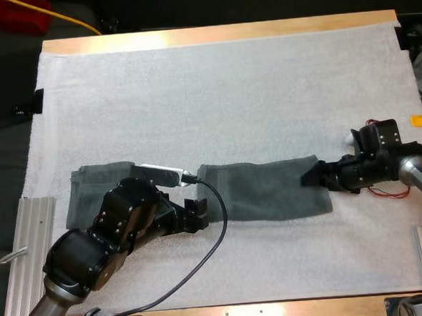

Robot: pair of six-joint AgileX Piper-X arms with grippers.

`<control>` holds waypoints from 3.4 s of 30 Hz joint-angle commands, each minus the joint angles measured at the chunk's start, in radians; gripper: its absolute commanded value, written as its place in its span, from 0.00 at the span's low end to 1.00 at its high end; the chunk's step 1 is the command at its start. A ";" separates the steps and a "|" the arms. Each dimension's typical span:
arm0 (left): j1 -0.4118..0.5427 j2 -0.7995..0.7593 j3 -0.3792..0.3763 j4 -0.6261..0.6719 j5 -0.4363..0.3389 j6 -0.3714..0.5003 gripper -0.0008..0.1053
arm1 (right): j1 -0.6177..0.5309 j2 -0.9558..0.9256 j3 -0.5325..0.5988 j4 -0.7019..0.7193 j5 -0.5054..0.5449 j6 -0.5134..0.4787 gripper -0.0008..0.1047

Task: Pick towel from pile, fold and stack

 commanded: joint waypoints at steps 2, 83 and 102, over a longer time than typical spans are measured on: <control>-0.001 -0.005 -0.003 -0.006 -0.020 -0.015 0.66 | 0.001 0.026 0.003 0.005 -0.064 0.011 0.75; -0.001 -0.005 -0.003 -0.019 0.030 -0.015 0.66 | 0.458 0.009 -0.159 0.019 0.256 0.486 0.08; -0.001 -0.005 -0.003 -0.013 0.030 -0.015 0.66 | 0.458 -0.110 -0.165 -0.051 0.098 0.406 0.63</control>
